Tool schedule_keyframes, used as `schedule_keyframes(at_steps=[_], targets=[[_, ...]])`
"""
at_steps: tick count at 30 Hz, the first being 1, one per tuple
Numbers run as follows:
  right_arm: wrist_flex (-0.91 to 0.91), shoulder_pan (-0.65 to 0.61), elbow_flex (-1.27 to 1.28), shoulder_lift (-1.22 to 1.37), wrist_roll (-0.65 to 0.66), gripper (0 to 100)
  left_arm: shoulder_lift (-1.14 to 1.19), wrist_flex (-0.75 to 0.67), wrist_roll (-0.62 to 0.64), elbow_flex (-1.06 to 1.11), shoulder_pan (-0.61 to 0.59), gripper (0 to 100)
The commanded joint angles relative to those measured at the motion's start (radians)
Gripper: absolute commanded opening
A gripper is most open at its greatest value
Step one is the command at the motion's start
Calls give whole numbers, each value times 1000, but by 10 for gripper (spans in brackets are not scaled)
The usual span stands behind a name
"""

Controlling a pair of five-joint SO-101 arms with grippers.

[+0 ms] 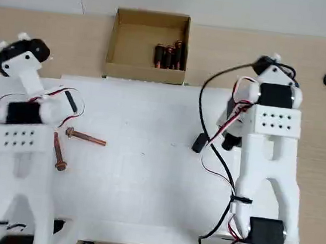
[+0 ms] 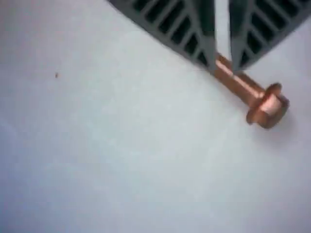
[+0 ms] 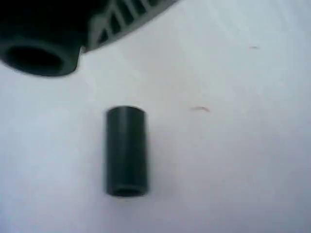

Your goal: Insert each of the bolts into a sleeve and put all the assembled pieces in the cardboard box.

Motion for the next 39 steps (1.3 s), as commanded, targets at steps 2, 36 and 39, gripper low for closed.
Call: schedule_keyframes(at_steps=[2,36,39], targets=[[-51,36,63,-104,2,3,60,-25,235,-50,-2,8],[-469,35,531,-352,8,3,396,-146,242,-42,20,164],[-469,36,531,-351,8,3,396,-149,242,-42,61,164]])
